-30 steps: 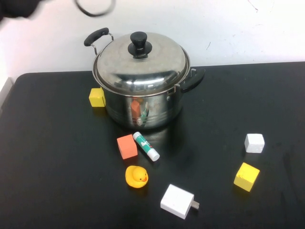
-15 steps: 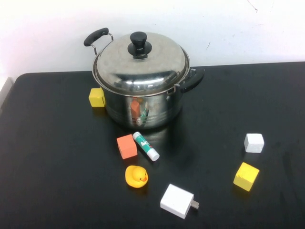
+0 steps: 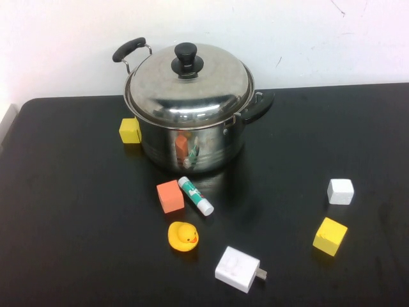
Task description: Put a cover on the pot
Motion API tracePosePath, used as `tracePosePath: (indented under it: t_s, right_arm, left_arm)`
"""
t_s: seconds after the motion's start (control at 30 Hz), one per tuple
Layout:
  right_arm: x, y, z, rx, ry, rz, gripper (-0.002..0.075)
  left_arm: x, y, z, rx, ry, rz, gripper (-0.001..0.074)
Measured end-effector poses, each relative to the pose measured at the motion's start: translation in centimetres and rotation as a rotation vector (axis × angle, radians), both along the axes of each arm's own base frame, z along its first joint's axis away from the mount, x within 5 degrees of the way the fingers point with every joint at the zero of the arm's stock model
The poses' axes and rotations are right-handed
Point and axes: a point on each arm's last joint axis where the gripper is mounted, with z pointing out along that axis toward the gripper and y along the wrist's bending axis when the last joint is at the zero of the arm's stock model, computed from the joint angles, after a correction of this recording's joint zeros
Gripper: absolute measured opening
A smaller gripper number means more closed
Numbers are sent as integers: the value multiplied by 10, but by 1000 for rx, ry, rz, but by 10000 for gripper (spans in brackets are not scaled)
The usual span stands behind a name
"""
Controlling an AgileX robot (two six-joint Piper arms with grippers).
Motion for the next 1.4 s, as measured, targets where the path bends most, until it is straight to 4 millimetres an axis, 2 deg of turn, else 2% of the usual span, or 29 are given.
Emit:
tracePosePath:
  t_s: [0.13, 0.27, 0.4, 0.53, 0.6, 0.67, 0.87, 0.97, 1.03, 1.1, 1.4]
  right_arm:
    - [0, 0, 0, 0, 0, 0, -2]
    - [0, 0, 0, 0, 0, 0, -2]
    - [0, 0, 0, 0, 0, 0, -2]
    - [0, 0, 0, 0, 0, 0, -2]
    - [0, 0, 0, 0, 0, 0, -2]
    - [0, 0, 0, 0, 0, 0, -2]
    - [0, 0, 0, 0, 0, 0, -2]
    - [0, 0, 0, 0, 0, 0, -2]
    - [0, 0, 0, 0, 0, 0, -2]
    - [0, 0, 0, 0, 0, 0, -2]
    - [0, 0, 0, 0, 0, 0, -2]
  left_arm:
    - [-3, 1, -4, 15, 28, -4, 0]
    - [4, -2, -18, 26, 62, -1, 0]
    - [10, -1, -47, 0, 59, 54, 0]
    - [5, 9, -85, -40, -64, 173, 0]
    - [3, 13, -108, -75, -126, 224, 0]
    - [3, 15, -140, -113, -144, 267, 0]
    - [11, 18, -256, -111, 43, 346, 0]
    - [11, 19, -291, -107, 105, 380, 0]
    - [12, 21, -307, -100, 142, 409, 0]
    - [12, 22, -315, -97, 173, 430, 0]
    - [11, 22, -317, -90, 197, 444, -1]
